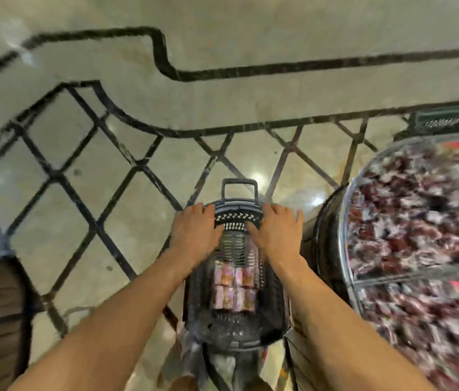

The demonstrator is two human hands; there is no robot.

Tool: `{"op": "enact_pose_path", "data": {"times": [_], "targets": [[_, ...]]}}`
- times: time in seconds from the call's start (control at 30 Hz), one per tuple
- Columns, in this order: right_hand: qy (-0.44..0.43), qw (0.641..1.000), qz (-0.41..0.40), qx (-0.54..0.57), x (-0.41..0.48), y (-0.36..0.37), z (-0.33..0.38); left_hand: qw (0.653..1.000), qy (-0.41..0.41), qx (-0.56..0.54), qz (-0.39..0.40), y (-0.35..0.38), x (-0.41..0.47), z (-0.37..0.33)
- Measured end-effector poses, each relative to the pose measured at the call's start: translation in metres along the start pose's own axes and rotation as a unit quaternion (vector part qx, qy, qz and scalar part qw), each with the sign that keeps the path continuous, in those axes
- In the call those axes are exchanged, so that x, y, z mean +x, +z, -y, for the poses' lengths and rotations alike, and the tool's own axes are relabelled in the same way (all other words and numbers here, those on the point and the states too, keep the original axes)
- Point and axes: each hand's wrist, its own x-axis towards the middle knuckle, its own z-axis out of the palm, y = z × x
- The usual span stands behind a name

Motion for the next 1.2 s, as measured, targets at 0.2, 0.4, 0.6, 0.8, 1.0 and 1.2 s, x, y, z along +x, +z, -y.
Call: {"op": "enact_pose_path", "data": {"times": [0.2,0.4,0.6,0.8,1.0,1.2], "targets": [[-0.027,0.996,-0.089,0.017,-0.039,-0.182,0.001,0.995,-0.008,0.028,-0.092,-0.192,-0.043,0.002],[0.006,0.989,-0.143,0.025,-0.083,-0.328,-0.024,0.988,0.045,0.03,-0.142,-0.331,-0.08,-0.053],[0.079,0.979,-0.187,0.027,-0.141,-0.408,-0.061,0.971,0.172,0.058,-0.154,-0.411,-0.1,-0.113],[0.199,0.956,-0.216,0.019,-0.224,-0.432,-0.094,0.939,0.299,0.085,-0.149,-0.431,-0.125,-0.175],[0.326,0.917,-0.228,0.021,-0.33,-0.423,-0.129,0.88,0.42,0.127,-0.179,-0.43,-0.181,-0.241],[0.427,0.866,-0.253,0.055,-0.449,-0.402,-0.168,0.829,0.516,0.127,-0.173,-0.42,-0.276,-0.307]]}}
